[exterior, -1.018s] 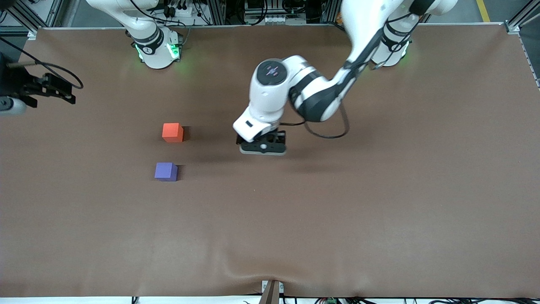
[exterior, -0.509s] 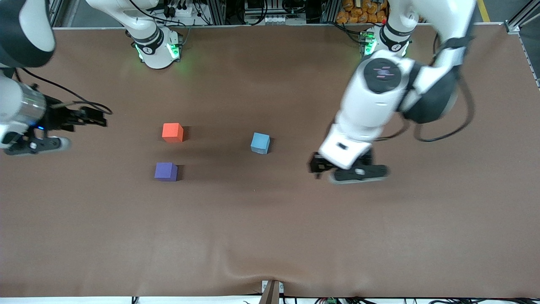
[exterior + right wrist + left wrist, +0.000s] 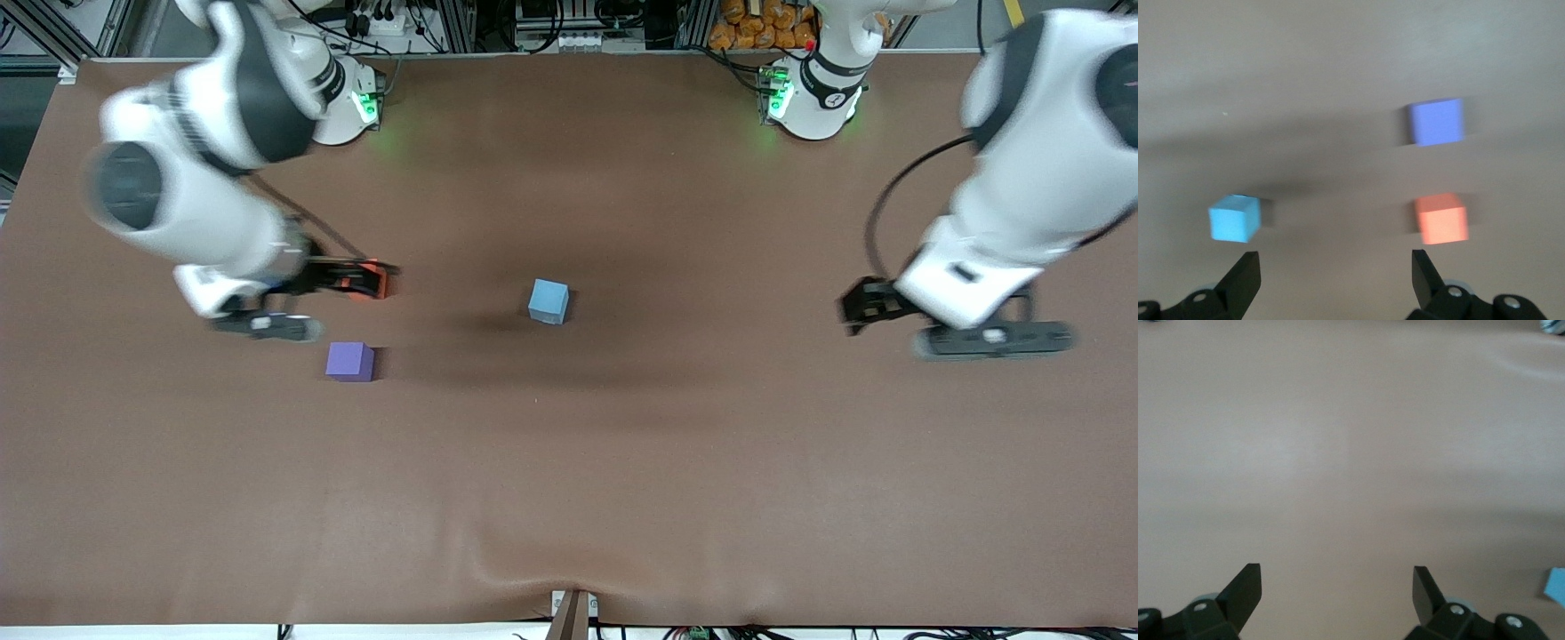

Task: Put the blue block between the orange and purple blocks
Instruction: 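Move the right gripper over the cyan cube while the left gripper withdraws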

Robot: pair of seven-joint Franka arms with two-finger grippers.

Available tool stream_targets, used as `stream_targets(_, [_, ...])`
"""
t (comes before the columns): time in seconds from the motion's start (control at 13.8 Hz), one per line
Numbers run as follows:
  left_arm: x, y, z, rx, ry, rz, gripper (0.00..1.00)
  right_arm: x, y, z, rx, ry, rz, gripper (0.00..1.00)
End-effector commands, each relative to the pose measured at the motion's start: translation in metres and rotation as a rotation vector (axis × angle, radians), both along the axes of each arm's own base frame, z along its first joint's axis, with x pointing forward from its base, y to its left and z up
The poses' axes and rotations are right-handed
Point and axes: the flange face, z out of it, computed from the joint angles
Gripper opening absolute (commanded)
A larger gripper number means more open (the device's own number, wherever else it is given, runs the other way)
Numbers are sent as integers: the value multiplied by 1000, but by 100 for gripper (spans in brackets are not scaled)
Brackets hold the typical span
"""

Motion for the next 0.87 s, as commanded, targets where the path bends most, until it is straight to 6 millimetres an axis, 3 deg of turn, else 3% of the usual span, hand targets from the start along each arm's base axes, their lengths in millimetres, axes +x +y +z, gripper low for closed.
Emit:
stream_targets(0.0, [-4, 42, 4, -19, 24, 20, 100, -19, 79, -46, -11, -17, -90, 100])
stream_targets(0.15, [-8, 42, 4, -16, 44, 23, 100, -31, 127, -89, -7, -36, -81, 100])
stream_targets(0.29, [-24, 46, 14, 2, 96, 35, 100, -45, 157, -139, -4, -54, -117, 100])
stream_targets(0.44, [-37, 49, 9, 16, 126, 38, 100, -64, 184, -185, 24, -102, -113, 100])
stream_targets(0.58, [-67, 52, 11, 48, 141, 46, 100, -77, 200, -208, 23, -105, -125, 100])
stream_targets(0.8, [-111, 65, 19, 29, 142, -23, 100, -88, 211, -220, 15, -96, -108, 100])
